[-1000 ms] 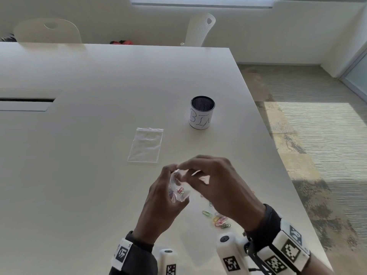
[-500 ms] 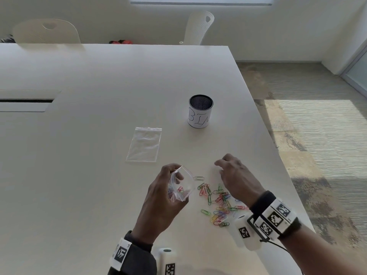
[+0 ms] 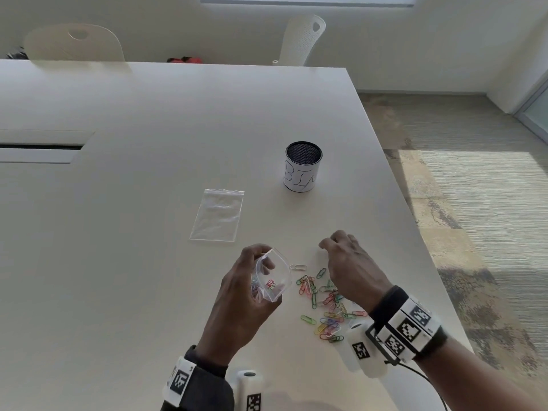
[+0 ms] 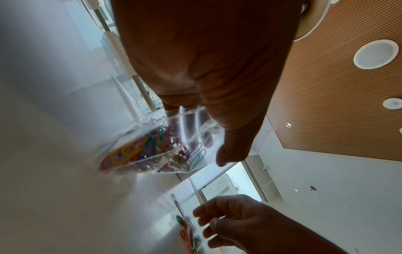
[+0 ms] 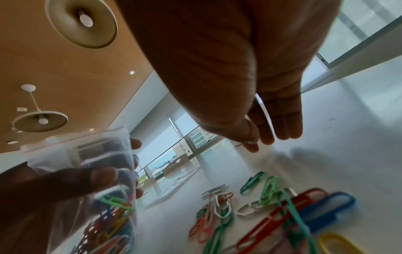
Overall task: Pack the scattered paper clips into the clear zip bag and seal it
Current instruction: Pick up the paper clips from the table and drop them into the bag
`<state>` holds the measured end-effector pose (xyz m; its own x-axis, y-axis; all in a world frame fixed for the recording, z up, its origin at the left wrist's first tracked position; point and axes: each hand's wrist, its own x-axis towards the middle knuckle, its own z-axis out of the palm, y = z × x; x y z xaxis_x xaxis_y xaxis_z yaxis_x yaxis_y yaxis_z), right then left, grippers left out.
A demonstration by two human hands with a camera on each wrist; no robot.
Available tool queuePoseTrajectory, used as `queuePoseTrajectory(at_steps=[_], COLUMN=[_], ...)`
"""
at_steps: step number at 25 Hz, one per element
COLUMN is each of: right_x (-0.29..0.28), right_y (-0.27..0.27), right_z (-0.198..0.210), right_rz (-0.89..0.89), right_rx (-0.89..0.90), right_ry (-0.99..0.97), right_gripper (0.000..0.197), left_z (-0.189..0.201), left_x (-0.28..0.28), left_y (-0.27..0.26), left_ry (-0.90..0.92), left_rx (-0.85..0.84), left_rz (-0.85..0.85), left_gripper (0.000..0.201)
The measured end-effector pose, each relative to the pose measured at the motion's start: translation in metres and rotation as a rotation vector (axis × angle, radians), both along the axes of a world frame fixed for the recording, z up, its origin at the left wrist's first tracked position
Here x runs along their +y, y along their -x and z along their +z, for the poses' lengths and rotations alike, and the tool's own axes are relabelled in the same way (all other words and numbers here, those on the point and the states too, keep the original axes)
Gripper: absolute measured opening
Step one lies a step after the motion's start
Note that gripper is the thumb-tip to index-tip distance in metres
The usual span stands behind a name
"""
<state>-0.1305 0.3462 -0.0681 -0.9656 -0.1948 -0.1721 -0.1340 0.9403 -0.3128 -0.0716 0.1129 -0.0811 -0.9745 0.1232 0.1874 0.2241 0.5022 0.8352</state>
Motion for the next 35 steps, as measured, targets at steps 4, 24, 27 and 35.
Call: queuePoseTrajectory(at_steps=[4, 24, 27, 35], right_x=[-0.005, 0.013, 0.007, -0.008], right_y=[-0.009, -0.017, -0.025, -0.021], right_z=[-0.003, 0.0, -0.006, -0.016], right_rz=[0.091, 0.439, 0.437, 0.344], right_rx=[-0.087, -0.029, 0.033, 0.087], right_ry=[0.104, -0.026, 0.058, -0.034], right_gripper=[0.032, 0.051, 0.02, 0.019], left_z=[0.0, 0.0, -0.001, 0.002], left_x=[0.0, 0.002, 0.003, 0.004], left_y=[0.0, -0.004, -0.004, -0.006], left_ry=[-0.001, -0.01, -0.004, 0.004], left_rx=[0.01, -0.014, -0.016, -0.014], left_rz=[0.009, 0.015, 0.013, 0.016], left_gripper=[0.061, 0.063, 0.064, 0.062])
